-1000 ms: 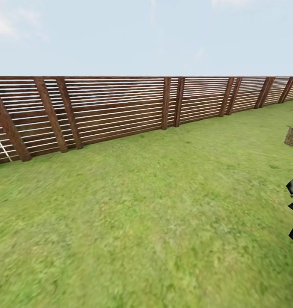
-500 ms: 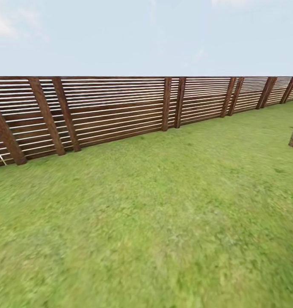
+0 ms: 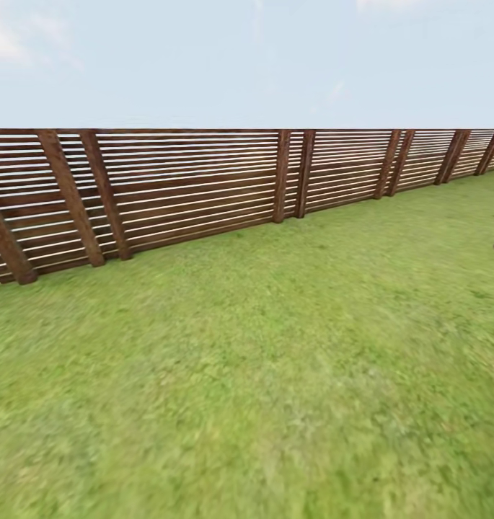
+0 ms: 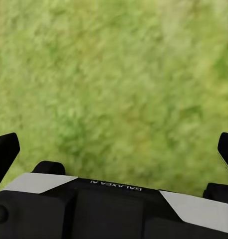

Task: Take the three Easter eggs out of the wicker basket on the lawn in the garden, then place them on the lawn next to a single tree (choose any tree) so that all three eggs are next to the same tree and none are left in the basket.

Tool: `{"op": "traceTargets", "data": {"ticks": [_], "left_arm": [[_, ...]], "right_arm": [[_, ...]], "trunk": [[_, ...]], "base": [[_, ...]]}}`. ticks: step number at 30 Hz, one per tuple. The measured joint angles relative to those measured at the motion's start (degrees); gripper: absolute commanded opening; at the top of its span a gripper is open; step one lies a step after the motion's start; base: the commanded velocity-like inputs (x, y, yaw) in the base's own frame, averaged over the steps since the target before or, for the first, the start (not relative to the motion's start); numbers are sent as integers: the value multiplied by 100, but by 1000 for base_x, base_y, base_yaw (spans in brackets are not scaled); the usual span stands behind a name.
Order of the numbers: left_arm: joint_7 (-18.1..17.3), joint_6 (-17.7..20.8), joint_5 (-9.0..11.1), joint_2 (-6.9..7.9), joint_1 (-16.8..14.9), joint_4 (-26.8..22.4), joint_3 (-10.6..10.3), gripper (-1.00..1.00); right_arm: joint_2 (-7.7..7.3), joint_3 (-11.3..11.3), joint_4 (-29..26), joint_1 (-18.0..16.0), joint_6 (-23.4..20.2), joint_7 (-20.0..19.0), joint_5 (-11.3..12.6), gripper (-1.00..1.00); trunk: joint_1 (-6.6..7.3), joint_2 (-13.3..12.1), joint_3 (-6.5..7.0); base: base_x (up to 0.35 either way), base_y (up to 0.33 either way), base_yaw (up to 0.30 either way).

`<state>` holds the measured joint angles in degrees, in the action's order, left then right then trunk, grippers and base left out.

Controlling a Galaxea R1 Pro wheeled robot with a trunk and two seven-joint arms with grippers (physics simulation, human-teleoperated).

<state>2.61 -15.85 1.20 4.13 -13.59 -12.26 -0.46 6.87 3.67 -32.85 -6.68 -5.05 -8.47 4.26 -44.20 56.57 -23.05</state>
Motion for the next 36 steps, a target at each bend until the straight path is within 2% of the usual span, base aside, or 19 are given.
{"op": "traceTargets", "data": {"ticks": [19,28,36], "left_arm": [[-1,-4,0,0,0,3,-15,100],[-2,-10,0,0,-1,4,-16,100],[-1,-13,0,0,0,1,-16,100]], "right_arm": [[0,-7,-1,0,3,0,11,100],[0,-3,-2,1,3,0,10,100],[0,-1,-1,1,3,0,9,100]], "trunk": [[0,0,0],[0,0,0],[0,0,0]], "base": [[324,0,-1],[324,0,-154],[324,0,-37]]}}
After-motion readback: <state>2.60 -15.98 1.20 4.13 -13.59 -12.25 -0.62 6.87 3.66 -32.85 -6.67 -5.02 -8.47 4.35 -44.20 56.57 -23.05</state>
